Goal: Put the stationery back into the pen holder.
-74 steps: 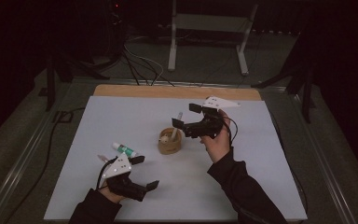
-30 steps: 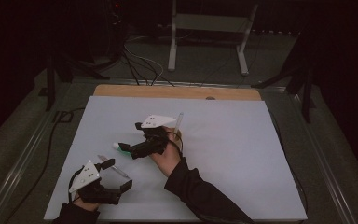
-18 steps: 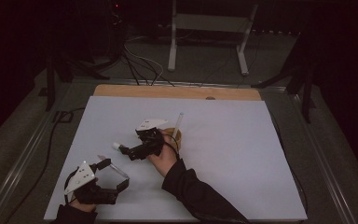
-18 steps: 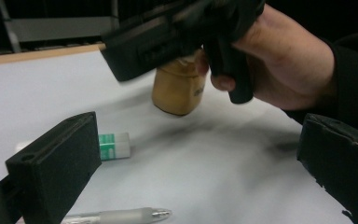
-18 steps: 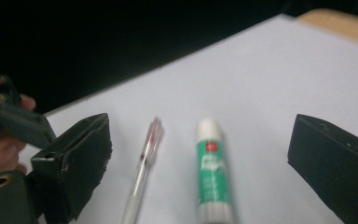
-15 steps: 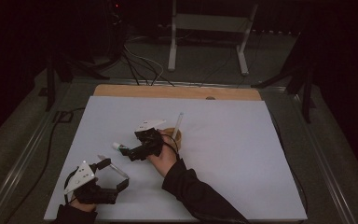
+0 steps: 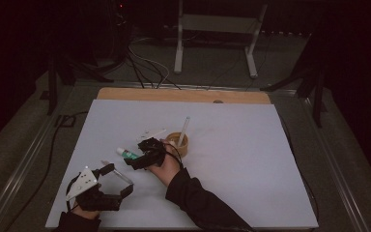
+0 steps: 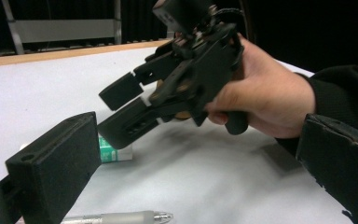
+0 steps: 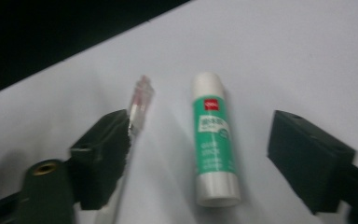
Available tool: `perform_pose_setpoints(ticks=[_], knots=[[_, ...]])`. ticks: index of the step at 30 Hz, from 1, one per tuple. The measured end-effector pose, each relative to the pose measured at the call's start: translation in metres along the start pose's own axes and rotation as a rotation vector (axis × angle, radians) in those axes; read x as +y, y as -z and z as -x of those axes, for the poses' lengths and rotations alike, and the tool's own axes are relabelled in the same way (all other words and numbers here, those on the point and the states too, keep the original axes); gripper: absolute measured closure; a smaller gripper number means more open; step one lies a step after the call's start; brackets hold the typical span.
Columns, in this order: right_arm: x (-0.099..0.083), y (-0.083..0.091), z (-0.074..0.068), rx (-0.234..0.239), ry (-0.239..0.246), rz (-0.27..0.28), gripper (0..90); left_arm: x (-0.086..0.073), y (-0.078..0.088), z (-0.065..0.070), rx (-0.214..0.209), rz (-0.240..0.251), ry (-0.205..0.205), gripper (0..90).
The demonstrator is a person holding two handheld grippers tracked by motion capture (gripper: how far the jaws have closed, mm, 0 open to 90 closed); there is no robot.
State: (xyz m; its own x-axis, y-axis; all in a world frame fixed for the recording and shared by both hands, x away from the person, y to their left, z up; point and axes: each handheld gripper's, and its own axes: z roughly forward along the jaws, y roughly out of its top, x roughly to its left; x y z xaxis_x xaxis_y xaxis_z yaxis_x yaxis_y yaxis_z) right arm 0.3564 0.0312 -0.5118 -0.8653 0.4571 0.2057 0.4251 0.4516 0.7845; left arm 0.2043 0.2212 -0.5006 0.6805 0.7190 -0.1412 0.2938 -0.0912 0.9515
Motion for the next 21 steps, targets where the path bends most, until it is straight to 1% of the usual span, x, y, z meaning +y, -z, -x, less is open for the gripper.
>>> perform_pose_setpoints(ticks=[1, 2, 4, 11, 12, 14, 15, 17, 21], knots=[[-0.001, -0.002, 0.000, -0.008, -0.001, -0.006, 23.1, 0.000, 0.000, 0.000, 0.000, -0.001, 0.000, 0.5], [-0.001, -0.003, 0.001, -0.007, 0.008, -0.012, 24.8, 0.000, 0.000, 0.000, -0.002, -0.001, 0.001, 0.6], [-0.003, -0.006, 0.000, -0.025, 0.021, -0.029, 30.3, 0.000, 0.000, 0.001, -0.002, -0.001, -0.002, 0.5], [-0.005, -0.017, -0.001, -0.039, 0.058, -0.077, 42.6, 0.000, 0.000, 0.001, -0.002, -0.004, 0.000, 0.6], [-0.005, -0.018, -0.001, -0.047, 0.052, -0.089, 43.9, 0.000, 0.000, 0.000, -0.001, -0.003, 0.001, 0.5], [-0.005, -0.021, -0.001, -0.050, 0.058, -0.107, 46.1, 0.000, 0.000, 0.000, -0.002, -0.002, 0.004, 0.6], [-0.005, -0.022, -0.001, -0.062, 0.061, -0.118, 48.1, 0.000, 0.000, 0.000, -0.001, -0.002, 0.004, 0.5], [-0.006, -0.025, -0.001, -0.064, 0.067, -0.132, 51.5, 0.000, 0.000, 0.000, -0.002, -0.002, 0.005, 0.5], [-0.006, -0.028, -0.002, -0.083, 0.075, -0.165, 58.7, 0.000, 0.000, 0.000, 0.000, -0.004, 0.003, 0.6]])
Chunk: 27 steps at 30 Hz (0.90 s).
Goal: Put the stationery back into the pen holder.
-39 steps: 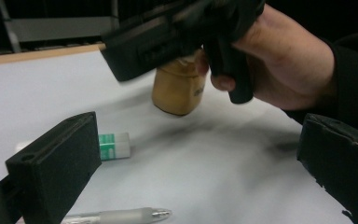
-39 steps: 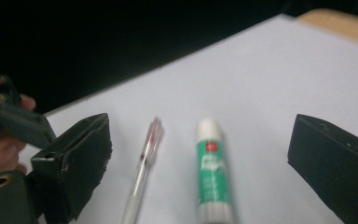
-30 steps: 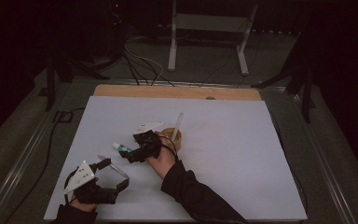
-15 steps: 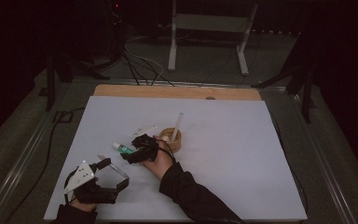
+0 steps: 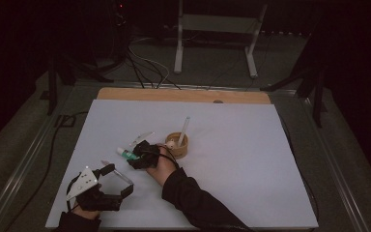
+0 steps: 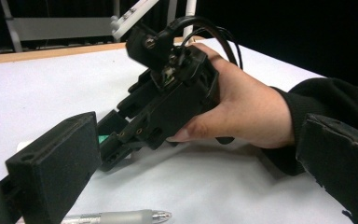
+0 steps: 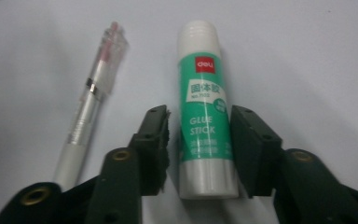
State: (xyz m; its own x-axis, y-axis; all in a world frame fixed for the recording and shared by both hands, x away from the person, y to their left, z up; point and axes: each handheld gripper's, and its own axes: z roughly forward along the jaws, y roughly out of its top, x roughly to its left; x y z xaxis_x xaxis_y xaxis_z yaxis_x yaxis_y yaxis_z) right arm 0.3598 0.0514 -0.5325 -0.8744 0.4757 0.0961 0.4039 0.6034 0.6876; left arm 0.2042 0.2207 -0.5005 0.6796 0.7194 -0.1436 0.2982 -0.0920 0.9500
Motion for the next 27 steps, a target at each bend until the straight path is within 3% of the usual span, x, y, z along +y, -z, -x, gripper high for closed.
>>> perform_pose_setpoints(ticks=[8, 13, 15, 18, 27], knots=[[0.005, -0.001, -0.005, -0.049, 0.087, -0.046, 65.2, 0.000, 0.000, 0.000, -0.002, -0.001, 0.004, 0.5], [0.007, 0.001, -0.006, -0.055, 0.070, -0.054, 66.0, 0.000, 0.000, -0.001, -0.002, 0.000, 0.007, 0.5], [0.008, 0.005, -0.009, -0.077, 0.097, -0.037, 66.1, 0.000, 0.000, -0.001, -0.002, 0.002, 0.009, 0.6], [0.010, 0.015, -0.011, -0.077, 0.099, 0.005, 66.1, 0.000, 0.000, -0.001, -0.001, 0.003, 0.012, 0.6], [0.008, 0.048, -0.011, -0.034, 0.093, 0.085, 66.0, 0.002, 0.001, -0.001, 0.006, 0.006, 0.021, 0.5]])
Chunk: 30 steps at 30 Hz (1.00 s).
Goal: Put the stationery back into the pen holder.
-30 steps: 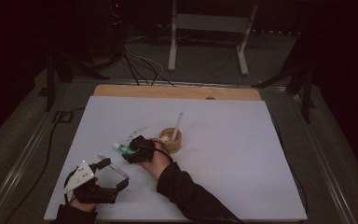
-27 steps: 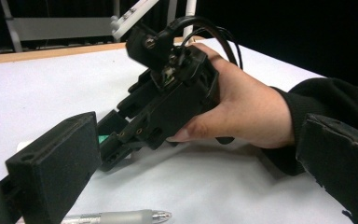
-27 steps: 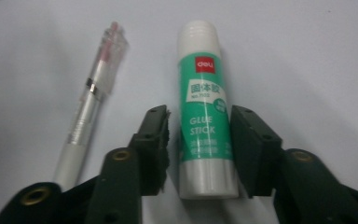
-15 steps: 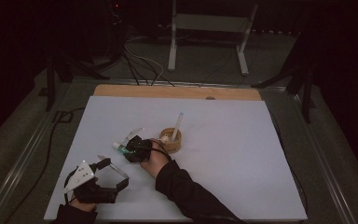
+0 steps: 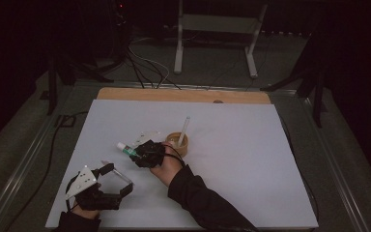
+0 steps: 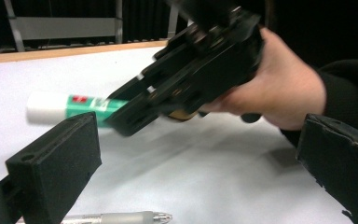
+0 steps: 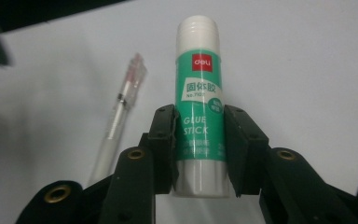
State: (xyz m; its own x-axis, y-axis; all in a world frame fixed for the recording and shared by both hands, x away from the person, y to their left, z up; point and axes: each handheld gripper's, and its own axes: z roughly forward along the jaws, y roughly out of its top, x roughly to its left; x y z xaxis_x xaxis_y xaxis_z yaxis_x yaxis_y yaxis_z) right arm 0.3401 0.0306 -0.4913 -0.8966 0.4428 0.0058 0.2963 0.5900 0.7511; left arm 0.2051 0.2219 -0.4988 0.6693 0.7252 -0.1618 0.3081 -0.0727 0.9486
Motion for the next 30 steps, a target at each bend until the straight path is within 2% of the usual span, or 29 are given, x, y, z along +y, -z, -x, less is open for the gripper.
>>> perform_pose_setpoints(ticks=[6, 13, 20, 24, 30], knots=[[-0.002, 0.025, 0.000, 0.013, -0.019, 0.043, 66.0, 0.002, 0.001, 0.000, 0.014, 0.001, 0.006, 0.6], [-0.007, 0.054, -0.002, 0.020, -0.001, 0.069, 66.0, 0.006, -0.003, -0.001, 0.016, -0.005, 0.018, 0.6], [-0.015, 0.081, -0.001, -0.005, 0.002, 0.092, 66.0, 0.014, -0.008, 0.001, 0.008, -0.006, 0.024, 0.6], [-0.024, 0.095, 0.006, -0.023, -0.018, 0.105, 65.9, 0.018, -0.013, 0.003, -0.003, -0.009, 0.032, 0.6], [-0.044, 0.114, 0.021, -0.045, -0.079, 0.126, 65.9, 0.025, -0.021, 0.005, -0.006, -0.017, 0.037, 0.5]])
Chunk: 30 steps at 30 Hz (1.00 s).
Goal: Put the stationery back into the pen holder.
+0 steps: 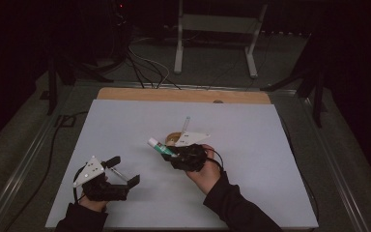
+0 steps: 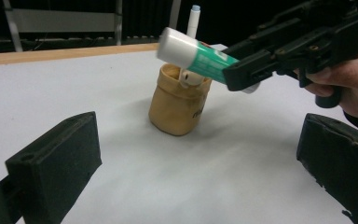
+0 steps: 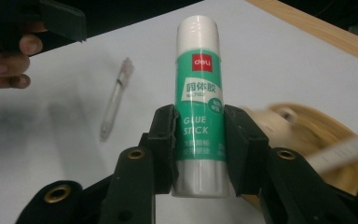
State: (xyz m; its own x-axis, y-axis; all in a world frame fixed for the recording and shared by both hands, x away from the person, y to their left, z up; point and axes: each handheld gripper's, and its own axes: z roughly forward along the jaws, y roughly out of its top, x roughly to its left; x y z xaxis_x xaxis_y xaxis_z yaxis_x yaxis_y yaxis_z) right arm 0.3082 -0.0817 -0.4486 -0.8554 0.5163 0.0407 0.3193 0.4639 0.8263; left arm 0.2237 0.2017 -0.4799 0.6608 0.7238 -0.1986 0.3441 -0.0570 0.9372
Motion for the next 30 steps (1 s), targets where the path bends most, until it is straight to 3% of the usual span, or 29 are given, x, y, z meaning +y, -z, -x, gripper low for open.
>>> perform_pose_setpoints(ticks=[7, 15, 20, 25, 30], knots=[[-0.019, 0.024, 0.010, -0.032, -0.035, 0.025, 65.9, 0.011, -0.015, 0.008, -0.030, -0.012, 0.001, 0.6], [-0.040, 0.043, 0.021, -0.065, -0.075, 0.033, 65.9, 0.024, -0.037, 0.015, -0.056, -0.017, 0.083, 0.5], [-0.048, 0.054, 0.022, -0.085, -0.084, 0.039, 65.9, 0.033, -0.051, 0.023, -0.070, -0.020, 0.089, 0.6], [-0.054, 0.065, 0.021, -0.109, -0.087, 0.060, 65.9, 0.040, -0.067, 0.033, -0.106, -0.032, 0.121, 0.6], [-0.061, 0.072, 0.021, -0.126, -0.087, 0.066, 65.9, 0.043, -0.088, 0.046, -0.174, -0.051, 0.170, 0.7]])
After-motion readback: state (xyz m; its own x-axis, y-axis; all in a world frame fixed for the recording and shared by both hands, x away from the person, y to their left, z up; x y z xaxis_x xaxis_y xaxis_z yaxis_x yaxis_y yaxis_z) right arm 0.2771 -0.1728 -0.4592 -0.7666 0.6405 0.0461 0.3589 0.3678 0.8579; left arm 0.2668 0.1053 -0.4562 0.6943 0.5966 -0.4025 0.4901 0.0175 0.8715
